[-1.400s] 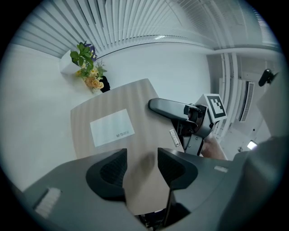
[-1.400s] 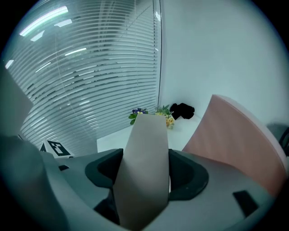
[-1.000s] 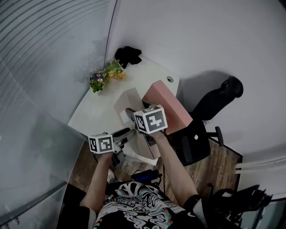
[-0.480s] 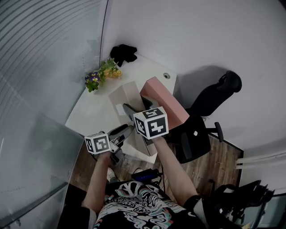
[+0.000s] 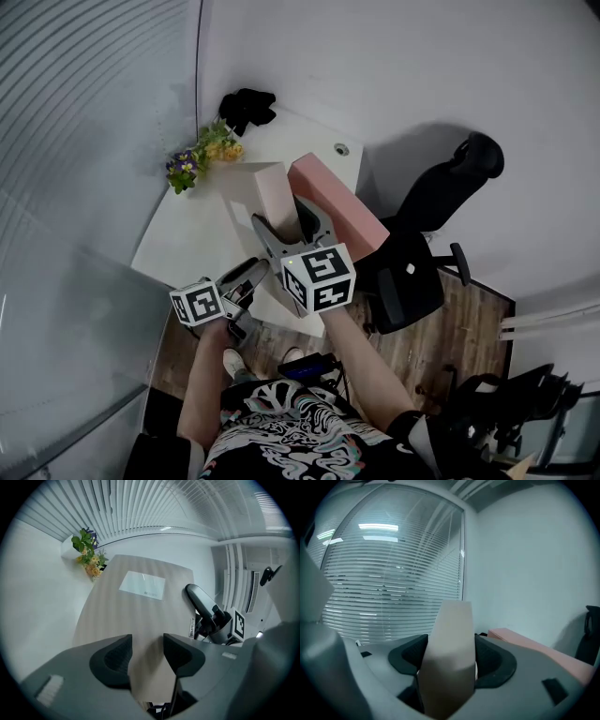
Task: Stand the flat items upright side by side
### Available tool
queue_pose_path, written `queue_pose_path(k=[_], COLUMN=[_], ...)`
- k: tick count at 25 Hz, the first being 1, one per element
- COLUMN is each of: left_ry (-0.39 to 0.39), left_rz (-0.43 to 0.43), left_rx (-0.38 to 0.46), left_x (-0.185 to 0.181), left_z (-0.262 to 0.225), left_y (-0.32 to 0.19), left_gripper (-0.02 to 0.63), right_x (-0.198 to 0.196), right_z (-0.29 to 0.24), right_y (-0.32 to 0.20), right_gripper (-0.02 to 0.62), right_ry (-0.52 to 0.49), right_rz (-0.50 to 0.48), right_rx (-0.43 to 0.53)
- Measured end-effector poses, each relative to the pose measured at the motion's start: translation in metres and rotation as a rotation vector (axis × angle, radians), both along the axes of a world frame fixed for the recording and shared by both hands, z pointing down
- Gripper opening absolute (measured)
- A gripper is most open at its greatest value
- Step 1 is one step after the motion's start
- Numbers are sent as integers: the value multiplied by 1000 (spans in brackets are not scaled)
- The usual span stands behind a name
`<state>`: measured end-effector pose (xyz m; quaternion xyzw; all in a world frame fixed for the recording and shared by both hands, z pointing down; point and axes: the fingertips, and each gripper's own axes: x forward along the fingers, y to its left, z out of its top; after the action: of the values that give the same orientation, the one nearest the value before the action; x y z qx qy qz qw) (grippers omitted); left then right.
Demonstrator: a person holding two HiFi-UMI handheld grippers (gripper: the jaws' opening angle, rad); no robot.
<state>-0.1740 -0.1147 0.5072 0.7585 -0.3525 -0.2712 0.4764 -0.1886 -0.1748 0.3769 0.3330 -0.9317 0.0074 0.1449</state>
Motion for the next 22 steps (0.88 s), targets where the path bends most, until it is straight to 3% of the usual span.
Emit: queue_pose_path(k=[11, 16, 22], left_ry=[-10, 25, -22], left_rz=[-1, 8, -21], left_rx=[-7, -37, -58], left_x=[10, 20, 21], left_z=[7, 14, 25], left_y=[0, 3, 3], left_gripper=[186, 206, 187], right_x=[31, 45, 63], right_z=[-6, -4, 16], right_y=[23, 30, 40], right_gripper=[305, 298, 295], right_ry=[-175, -211, -173], right_rz=[-11, 12, 43], right_rx=[159, 148, 100])
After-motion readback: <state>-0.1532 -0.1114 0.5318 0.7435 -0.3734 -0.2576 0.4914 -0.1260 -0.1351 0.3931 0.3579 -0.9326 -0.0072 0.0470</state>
